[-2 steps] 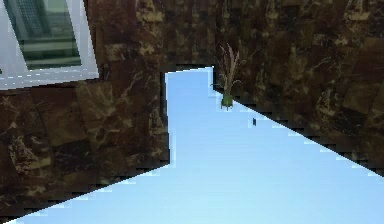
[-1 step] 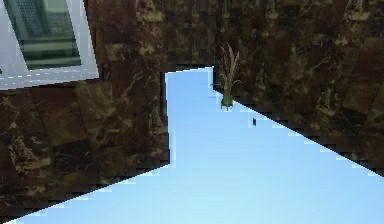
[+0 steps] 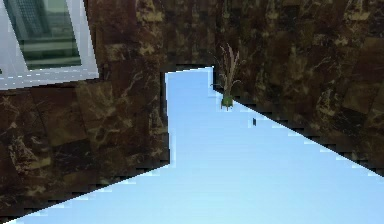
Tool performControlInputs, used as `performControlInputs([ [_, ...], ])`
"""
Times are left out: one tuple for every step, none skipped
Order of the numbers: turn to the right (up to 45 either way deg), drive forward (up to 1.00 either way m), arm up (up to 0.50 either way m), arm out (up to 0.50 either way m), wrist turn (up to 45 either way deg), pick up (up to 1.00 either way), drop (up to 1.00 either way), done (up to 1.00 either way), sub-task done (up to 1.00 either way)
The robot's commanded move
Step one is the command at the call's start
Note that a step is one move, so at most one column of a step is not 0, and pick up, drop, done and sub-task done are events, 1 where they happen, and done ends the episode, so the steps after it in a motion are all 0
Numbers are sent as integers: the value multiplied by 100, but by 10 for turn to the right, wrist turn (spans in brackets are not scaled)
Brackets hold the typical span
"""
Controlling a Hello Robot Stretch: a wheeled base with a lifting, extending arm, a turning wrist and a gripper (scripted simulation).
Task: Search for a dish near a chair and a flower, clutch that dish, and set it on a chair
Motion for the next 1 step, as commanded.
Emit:
performControlInputs([
  [0,0,0,0,0,0,0,100,0],
])
